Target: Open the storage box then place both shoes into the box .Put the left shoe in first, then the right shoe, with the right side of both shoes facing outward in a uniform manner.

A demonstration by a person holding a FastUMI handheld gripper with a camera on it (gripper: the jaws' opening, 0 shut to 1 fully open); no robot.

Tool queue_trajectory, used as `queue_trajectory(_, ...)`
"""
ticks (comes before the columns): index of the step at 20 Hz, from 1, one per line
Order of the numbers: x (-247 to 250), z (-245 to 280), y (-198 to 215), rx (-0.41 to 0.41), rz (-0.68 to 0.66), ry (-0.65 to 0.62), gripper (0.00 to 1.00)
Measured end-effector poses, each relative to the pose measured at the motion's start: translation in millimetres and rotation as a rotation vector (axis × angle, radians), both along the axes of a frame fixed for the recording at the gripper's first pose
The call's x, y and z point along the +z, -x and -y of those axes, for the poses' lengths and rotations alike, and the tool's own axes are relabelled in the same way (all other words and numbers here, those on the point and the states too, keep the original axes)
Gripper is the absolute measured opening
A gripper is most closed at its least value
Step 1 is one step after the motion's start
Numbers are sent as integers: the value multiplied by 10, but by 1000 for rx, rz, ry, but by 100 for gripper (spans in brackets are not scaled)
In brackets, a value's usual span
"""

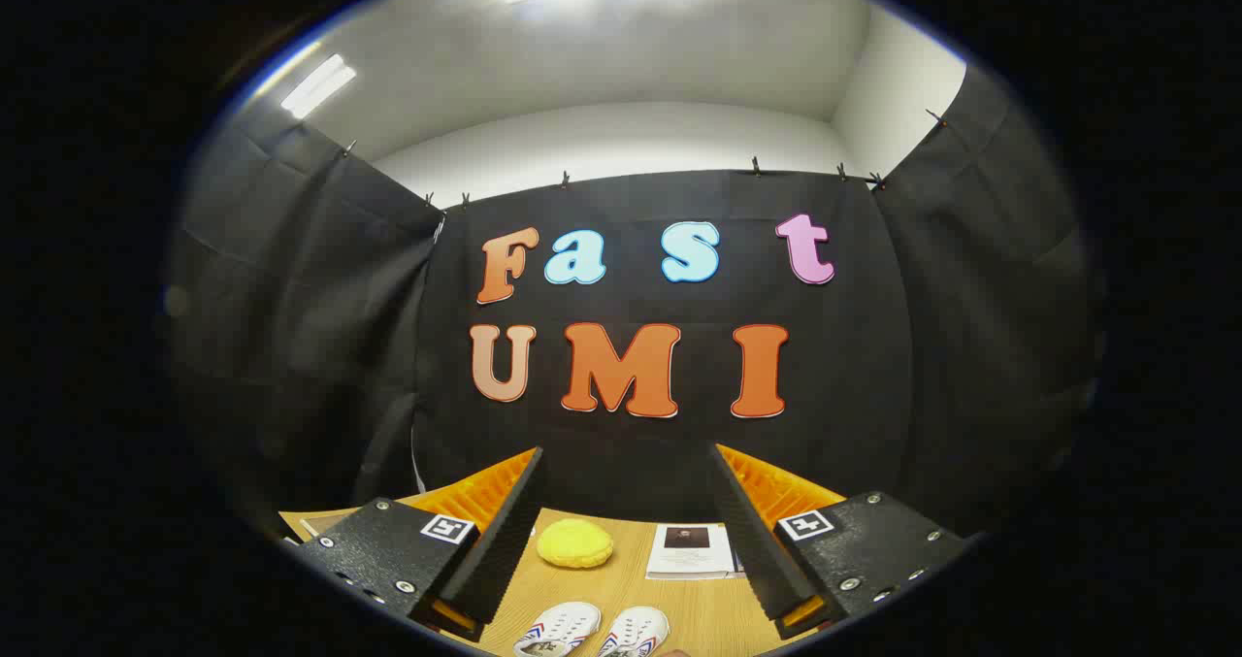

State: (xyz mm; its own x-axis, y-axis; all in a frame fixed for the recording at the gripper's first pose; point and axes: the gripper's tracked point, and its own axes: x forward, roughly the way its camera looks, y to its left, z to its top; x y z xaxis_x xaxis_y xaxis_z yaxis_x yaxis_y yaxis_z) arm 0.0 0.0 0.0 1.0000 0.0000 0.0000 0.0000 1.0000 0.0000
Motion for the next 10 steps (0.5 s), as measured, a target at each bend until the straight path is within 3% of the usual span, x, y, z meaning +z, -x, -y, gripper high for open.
queue_trajectory(10, 4, 15, 36, 7, -3, -22, 98)
